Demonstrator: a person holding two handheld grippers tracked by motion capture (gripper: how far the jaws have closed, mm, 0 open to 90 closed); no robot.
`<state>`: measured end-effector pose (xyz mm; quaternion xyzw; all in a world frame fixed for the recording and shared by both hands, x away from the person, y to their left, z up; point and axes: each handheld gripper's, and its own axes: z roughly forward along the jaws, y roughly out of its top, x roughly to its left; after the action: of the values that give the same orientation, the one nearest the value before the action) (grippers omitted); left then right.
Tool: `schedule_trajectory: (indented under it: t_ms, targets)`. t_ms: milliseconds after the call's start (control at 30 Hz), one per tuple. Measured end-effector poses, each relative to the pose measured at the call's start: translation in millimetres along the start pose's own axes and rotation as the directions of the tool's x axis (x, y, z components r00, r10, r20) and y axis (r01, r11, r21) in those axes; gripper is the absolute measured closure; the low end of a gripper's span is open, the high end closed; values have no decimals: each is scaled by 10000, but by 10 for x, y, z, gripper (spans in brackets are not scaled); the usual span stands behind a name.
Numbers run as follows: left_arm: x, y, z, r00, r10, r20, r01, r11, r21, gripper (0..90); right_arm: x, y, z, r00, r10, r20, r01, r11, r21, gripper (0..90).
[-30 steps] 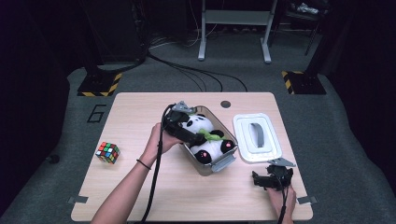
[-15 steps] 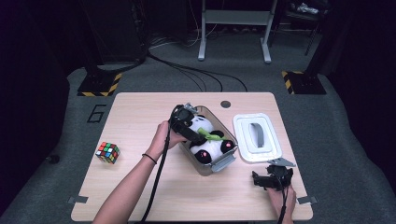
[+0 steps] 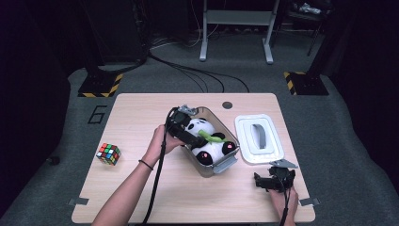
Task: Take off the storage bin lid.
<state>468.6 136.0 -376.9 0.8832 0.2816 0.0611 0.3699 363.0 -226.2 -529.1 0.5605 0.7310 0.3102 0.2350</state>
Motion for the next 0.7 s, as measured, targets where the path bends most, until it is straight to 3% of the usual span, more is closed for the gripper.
schedule_trajectory:
  t_ms: [133,233,300,467,600,700]
  targets:
    - [-155,-39,-7,9991,381,185,-385,9991,190,25,0,0,0,10000,1,1,-1,10000,1,0]
    - [-242,-70,65,9976,677,162,-686,9957,620,23,1,0,0,10000,2,6,-2,10000,0,0]
    - [-287,-89,125,9969,777,-78,-768,9936,824,13,0,-1,0,10000,-4,8,4,10000,-8,0]
    - [-341,-101,212,9927,1047,-590,-962,9865,1323,7,3,-2,-1,10000,28,14,-28,10000,1,0]
    - [-358,-126,303,9906,1190,-676,-1055,9786,1765,7,3,-3,-1,10000,32,19,-32,10000,0,0]
    - [-315,-130,292,9939,1006,-451,-926,9838,1536,7,4,-2,-1,10000,33,20,-33,10000,-1,0]
